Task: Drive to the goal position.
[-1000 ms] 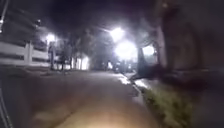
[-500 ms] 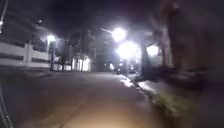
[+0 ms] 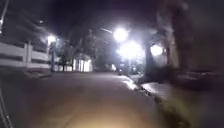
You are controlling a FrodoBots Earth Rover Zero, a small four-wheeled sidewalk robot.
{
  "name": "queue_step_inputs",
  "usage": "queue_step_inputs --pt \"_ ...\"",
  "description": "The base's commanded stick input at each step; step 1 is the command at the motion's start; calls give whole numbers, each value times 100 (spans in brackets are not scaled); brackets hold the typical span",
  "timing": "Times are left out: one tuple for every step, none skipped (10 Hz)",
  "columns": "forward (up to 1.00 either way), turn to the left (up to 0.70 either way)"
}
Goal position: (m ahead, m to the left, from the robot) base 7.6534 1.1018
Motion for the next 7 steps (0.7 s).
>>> queue_step_inputs --pt "70 0" --pt "70 0" --pt "70 0" --pt "70 0" --pt "70 0" --pt "70 0" --pt "70 0"
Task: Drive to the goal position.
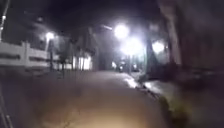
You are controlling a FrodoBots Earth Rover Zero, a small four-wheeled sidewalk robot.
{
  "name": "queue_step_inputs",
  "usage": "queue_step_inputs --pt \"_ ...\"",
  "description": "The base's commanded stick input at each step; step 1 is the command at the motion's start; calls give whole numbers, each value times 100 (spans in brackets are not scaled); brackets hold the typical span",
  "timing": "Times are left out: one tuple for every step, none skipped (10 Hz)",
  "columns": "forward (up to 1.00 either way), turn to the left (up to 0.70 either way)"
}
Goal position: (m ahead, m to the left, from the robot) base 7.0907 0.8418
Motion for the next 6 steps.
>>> queue_step_inputs --pt "70 0" --pt "70 0" --pt "70 0" --pt "70 0" --pt "70 0" --pt "70 0"
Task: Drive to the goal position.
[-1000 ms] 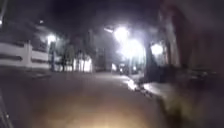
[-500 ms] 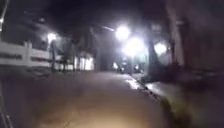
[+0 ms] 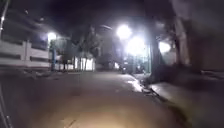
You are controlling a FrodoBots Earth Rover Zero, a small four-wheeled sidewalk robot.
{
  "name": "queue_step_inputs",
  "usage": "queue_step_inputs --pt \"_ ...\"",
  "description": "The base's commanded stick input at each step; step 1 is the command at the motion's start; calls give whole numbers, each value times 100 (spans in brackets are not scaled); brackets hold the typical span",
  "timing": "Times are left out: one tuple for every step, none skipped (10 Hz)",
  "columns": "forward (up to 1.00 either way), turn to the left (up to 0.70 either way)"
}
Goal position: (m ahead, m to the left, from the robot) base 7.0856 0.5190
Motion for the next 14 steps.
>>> queue_step_inputs --pt "70 0" --pt "70 0" --pt "70 0" --pt "70 0" --pt "70 0" --pt "70 0" --pt "70 0" --pt "70 0" --pt "70 -11" --pt "70 -28" --pt "70 -35" --pt "70 -35" --pt "70 -35" --pt "70 -35"
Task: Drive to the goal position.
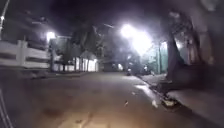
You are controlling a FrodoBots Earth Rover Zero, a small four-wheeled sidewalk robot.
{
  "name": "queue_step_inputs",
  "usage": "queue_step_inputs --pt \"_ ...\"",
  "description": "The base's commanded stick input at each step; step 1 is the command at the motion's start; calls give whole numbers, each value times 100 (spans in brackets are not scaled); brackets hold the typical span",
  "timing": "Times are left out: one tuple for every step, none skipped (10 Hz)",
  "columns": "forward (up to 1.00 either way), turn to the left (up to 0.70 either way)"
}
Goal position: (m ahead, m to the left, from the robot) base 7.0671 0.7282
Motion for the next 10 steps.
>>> queue_step_inputs --pt "70 -35" --pt "70 -32" --pt "70 -24" --pt "70 -16" --pt "70 -8" --pt "70 0" --pt "70 0" --pt "70 0" --pt "70 0" --pt "70 0"
